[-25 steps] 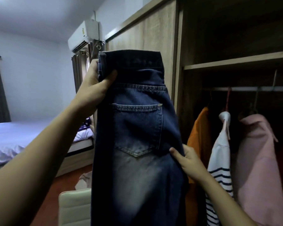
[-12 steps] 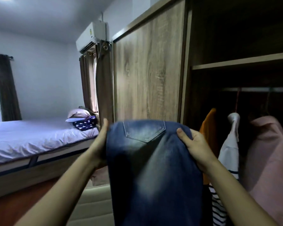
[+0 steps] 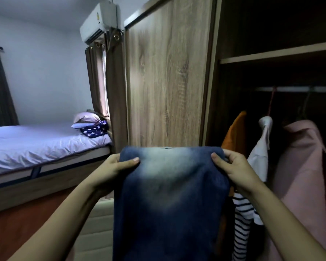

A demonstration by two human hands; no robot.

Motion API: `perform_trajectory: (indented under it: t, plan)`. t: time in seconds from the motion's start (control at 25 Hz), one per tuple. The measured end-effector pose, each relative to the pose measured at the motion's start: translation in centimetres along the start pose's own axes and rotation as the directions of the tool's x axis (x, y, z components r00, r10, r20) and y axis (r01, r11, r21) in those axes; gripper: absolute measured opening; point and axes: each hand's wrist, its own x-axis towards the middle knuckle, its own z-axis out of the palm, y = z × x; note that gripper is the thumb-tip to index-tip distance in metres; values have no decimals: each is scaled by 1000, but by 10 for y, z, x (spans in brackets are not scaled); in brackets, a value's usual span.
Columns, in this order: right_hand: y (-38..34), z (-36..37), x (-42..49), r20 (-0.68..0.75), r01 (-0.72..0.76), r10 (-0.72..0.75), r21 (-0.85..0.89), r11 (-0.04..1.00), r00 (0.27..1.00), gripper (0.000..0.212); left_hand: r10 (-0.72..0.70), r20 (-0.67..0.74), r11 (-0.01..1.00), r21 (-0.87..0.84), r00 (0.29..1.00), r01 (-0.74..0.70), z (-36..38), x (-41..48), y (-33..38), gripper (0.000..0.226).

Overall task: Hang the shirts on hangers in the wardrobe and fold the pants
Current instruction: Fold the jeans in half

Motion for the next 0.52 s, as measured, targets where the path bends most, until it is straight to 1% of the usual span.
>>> perform_trajectory:
  t: [0.04,0.08,0.12,0.16,0.2,0.24,0.28,0.32,0.36,0.4,0.44,0.52]
  plan:
    - [0,-2,1,-22,16,-15,8,1000,1000,37,43,-31,997,66,999,-41,4,-2,2,26]
    - [1,-3,1,-35,37,-37,6,999,999,51,100,-64,992,89,993,-94,8,-3,5,25]
    - [0,-5,3,-67,65,-67,-37,997,995,58,150,-114,986,96,982,-139,13,-4,10,27]
    - [-1,-5,4,-99,93,-100,-77,993,990,56,193,-164,980,84,967,-181,15,-3,14,27]
    - [-2,-8,6,-119,111,-122,-97,989,985,45,244,-198,969,76,949,-233,17,-3,19,26]
    - [-5,-11,7,-133,132,-143,-90,987,981,31,309,-240,950,114,920,-290,17,-3,21,22]
    - [-7,-12,6,-118,151,-161,-89,985,980,22,390,-269,919,179,880,-352,19,-7,25,16]
    - [-10,-12,5,-61,157,-164,-106,982,985,28,459,-298,886,226,837,-405,19,-10,28,11]
    - [-12,-13,3,21,156,-155,-152,976,988,43,500,-310,865,235,809,-444,20,-14,32,12]
    - [-14,-13,1,101,150,-131,-207,967,986,59,510,-306,860,207,804,-466,20,-16,36,20]
    - [-18,-13,-1,171,135,-97,-226,965,980,71,497,-294,868,164,817,-469,20,-17,40,26]
    - [-27,-15,3,298,104,-46,-182,978,953,81,496,-284,869,154,821,-471,18,-16,50,23]
